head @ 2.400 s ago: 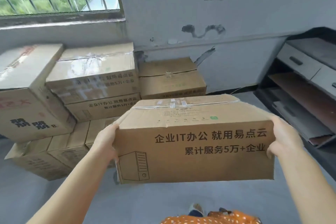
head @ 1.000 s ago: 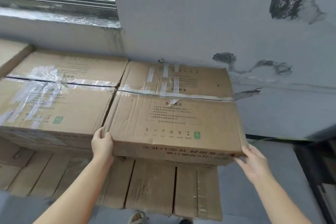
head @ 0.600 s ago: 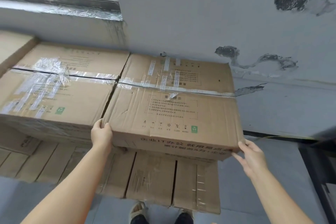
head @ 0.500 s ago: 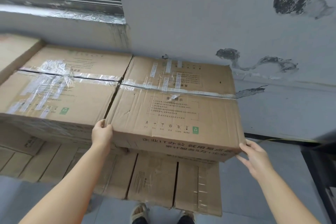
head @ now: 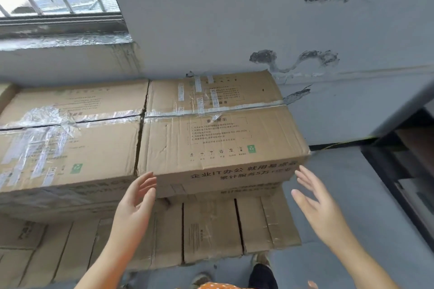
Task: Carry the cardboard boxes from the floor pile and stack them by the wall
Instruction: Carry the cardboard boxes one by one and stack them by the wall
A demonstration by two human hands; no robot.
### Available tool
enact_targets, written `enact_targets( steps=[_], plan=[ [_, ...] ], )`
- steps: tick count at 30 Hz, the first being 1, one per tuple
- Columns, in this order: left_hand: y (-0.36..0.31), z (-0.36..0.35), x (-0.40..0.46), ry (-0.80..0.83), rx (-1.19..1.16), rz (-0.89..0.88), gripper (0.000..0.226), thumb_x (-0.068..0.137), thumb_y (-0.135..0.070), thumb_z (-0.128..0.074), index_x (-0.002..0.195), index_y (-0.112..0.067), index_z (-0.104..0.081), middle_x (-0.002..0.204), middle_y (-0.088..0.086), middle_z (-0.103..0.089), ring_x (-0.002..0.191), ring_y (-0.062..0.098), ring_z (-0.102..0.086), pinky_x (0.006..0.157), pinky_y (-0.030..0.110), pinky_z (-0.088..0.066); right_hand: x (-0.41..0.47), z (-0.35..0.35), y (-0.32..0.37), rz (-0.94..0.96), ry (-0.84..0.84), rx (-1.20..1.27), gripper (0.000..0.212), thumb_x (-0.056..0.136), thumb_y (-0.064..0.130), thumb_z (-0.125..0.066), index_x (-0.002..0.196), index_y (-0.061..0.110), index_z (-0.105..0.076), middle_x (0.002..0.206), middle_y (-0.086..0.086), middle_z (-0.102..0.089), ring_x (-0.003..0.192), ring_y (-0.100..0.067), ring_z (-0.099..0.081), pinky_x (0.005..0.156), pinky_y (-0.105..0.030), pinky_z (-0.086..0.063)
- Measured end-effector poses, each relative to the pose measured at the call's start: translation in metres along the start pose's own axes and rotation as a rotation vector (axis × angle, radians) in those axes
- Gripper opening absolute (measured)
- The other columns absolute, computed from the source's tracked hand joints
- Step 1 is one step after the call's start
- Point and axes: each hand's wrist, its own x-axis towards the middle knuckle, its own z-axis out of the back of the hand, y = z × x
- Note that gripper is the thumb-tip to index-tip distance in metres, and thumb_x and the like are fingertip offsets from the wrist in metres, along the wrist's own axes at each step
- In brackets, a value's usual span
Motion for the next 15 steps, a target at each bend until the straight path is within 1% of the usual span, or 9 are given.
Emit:
enact_targets(
  steps=[2,3,6,9,11,13,15],
  plan=[
    [0.003,0.009,-0.010,0.116,0.032,-0.027,0.036,0.095,-0.004,-0.049,0.117,-0.030,-0.057,0.113,-0.007,-0.065,0.108,0.004,-0.060,0.088,0.014,-0.047,-0.036,-0.021,-0.005,-0.045,-0.087,0.060,0.048,0.093,0.021,-0.055,0.126,0.051,-0.037,0.131,0.030,-0.046,0.122,0.019,-0.041,0.089,-0.007,-0.041],
    [0.005,0.013,-0.016,0.177,0.047,-0.037,0.036,0.095,-0.004,-0.050,0.118,-0.031,-0.057,0.112,-0.007,-0.066,0.106,0.002,-0.060,0.085,0.009,-0.046,-0.056,-0.033,-0.008,-0.070,-0.133,0.096,0.048,0.093,0.019,-0.055,0.126,0.049,-0.039,0.131,0.028,-0.048,0.122,0.017,-0.043,0.089,-0.008,-0.042],
    [0.014,0.026,-0.029,0.372,0.083,-0.041,0.038,0.094,-0.003,-0.051,0.118,-0.032,-0.057,0.112,-0.003,-0.067,0.106,0.002,-0.061,0.083,0.010,-0.046,-0.111,-0.068,-0.013,-0.164,-0.263,0.206,0.047,0.093,0.011,-0.054,0.124,0.045,-0.044,0.128,0.023,-0.053,0.118,0.014,-0.049,0.081,-0.002,-0.043],
    [0.014,0.033,-0.039,0.527,0.107,-0.071,0.039,0.093,-0.002,-0.052,0.119,-0.031,-0.058,0.110,-0.001,-0.069,0.103,-0.001,-0.062,0.082,0.006,-0.046,-0.163,-0.093,-0.012,-0.242,-0.397,0.278,0.046,0.092,0.005,-0.053,0.121,0.041,-0.049,0.127,0.014,-0.058,0.110,0.011,-0.057,0.083,-0.005,-0.047],
    [0.011,0.033,-0.043,0.624,0.120,-0.110,0.039,0.092,-0.002,-0.052,0.119,-0.031,-0.058,0.110,-0.002,-0.069,0.103,-0.001,-0.062,0.084,0.007,-0.046,-0.193,-0.100,-0.007,-0.267,-0.493,0.299,0.043,0.090,0.010,-0.054,0.121,0.039,-0.050,0.126,0.012,-0.060,0.109,0.007,-0.059,0.085,-0.008,-0.048],
    [0.008,0.029,-0.050,0.712,0.129,-0.155,0.038,0.092,-0.005,-0.053,0.119,-0.032,-0.058,0.110,-0.006,-0.069,0.105,-0.001,-0.062,0.085,0.008,-0.046,-0.221,-0.101,-0.003,-0.286,-0.608,0.315,0.040,0.084,0.022,-0.054,0.121,0.038,-0.050,0.123,0.012,-0.061,0.108,0.004,-0.060,0.085,-0.011,-0.050],
    [-0.001,0.021,-0.058,0.790,0.126,-0.197,0.034,0.091,-0.016,-0.053,0.119,-0.034,-0.058,0.113,-0.012,-0.068,0.107,0.000,-0.061,0.087,0.010,-0.047,-0.248,-0.099,0.001,-0.304,-0.745,0.320,0.043,0.078,0.029,-0.054,0.120,0.038,-0.050,0.121,0.011,-0.062,0.109,0.003,-0.061,0.086,-0.015,-0.051]
  ],
)
